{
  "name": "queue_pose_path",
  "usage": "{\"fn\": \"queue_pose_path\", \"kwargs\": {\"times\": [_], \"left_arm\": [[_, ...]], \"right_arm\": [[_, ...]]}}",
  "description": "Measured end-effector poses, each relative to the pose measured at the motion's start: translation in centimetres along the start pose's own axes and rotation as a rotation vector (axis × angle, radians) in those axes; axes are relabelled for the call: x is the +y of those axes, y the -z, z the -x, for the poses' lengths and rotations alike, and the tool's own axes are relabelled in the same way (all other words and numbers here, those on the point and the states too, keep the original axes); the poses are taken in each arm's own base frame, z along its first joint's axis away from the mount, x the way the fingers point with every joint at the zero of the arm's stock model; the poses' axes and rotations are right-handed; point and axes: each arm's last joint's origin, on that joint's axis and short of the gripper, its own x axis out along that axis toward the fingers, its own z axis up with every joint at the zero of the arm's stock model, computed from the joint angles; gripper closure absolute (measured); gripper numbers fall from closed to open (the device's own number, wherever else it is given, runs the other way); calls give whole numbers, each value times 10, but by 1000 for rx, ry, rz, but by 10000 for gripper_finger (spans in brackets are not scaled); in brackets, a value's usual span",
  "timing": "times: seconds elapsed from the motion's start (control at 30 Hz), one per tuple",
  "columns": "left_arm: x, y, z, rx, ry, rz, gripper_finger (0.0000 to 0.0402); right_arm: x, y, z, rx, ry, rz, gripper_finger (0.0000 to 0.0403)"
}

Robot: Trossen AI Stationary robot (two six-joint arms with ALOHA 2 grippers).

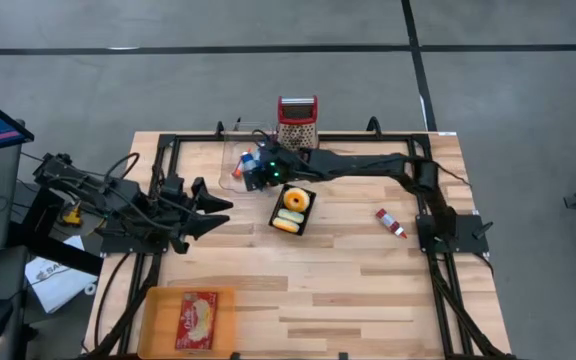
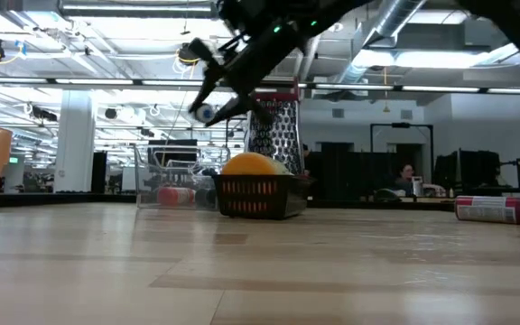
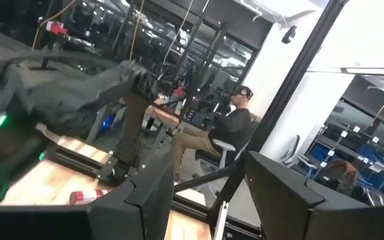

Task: Pick & Place Food Item
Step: Put the blue food coloring bottle into the transparent bin, then put the red food coloring bottle into the transparent bin

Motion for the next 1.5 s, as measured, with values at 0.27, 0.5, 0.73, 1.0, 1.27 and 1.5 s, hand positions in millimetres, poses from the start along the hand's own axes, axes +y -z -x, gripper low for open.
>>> {"fn": "queue_pose_path", "kwargs": {"times": [0.27, 0.5, 0.73, 1.0, 1.27, 1.5], "left_arm": [[0, -6, 7, -19, 12, -10, 219], [-1, -5, 7, -14, 21, -7, 219], [-1, -5, 7, -9, 19, -8, 219], [-1, -5, 7, -10, 19, -8, 219], [-1, -5, 7, -10, 19, -44, 219], [-2, -4, 7, 5, 53, -72, 219]], "right_arm": [[-12, 5, -32, 31, 28, -17, 262], [-14, -2, -31, -46, 68, -6, 257], [-16, -9, -30, -71, 57, -23, 213], [-16, -11, -30, -77, 47, -44, 195], [16, 18, 8, 12, 76, 58, 214], [41, 70, 81, 214, 263, 223, 212]]}}
